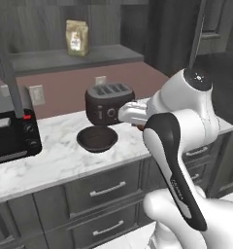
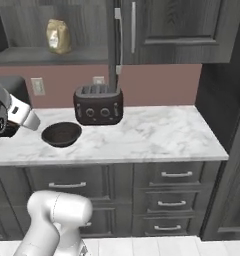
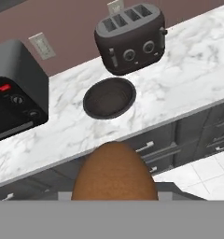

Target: Pick the egg and butter from the fridge and place them by the bowl for mixing.

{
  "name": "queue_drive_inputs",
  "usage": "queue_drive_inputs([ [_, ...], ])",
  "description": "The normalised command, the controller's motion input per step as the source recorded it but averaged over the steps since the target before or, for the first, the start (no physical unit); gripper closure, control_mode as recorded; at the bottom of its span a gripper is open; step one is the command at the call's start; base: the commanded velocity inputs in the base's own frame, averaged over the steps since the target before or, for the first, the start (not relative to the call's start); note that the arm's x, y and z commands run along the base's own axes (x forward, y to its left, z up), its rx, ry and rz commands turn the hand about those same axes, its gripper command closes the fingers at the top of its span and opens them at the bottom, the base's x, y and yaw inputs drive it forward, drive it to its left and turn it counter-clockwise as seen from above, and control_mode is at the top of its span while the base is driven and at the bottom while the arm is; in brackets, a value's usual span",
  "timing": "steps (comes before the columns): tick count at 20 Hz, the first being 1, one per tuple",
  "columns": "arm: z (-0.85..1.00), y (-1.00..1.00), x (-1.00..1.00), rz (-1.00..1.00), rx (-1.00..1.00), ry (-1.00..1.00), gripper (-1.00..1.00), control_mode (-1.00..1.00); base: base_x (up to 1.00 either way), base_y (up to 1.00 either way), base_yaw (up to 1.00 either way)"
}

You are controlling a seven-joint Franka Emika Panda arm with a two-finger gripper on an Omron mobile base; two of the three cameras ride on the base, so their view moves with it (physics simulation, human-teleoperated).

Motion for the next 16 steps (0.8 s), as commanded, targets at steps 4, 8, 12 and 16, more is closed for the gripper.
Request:
queue_drive_inputs([
  [4, 0.00, 0.00, 0.00, 0.00, 0.00, 0.00, 1.00, 1.00, 0.51, -0.41, 0.30],
  [8, 0.00, 0.00, 0.00, 0.00, 0.00, 0.00, 1.00, 1.00, 0.48, -0.15, 0.37],
  [12, 0.00, 0.00, 0.00, 0.00, 0.00, 0.00, 1.00, 1.00, 0.60, -0.04, 0.33],
  [16, 0.00, 0.00, 0.00, 0.00, 0.00, 0.00, 1.00, 1.00, 0.62, 0.00, 0.23],
])
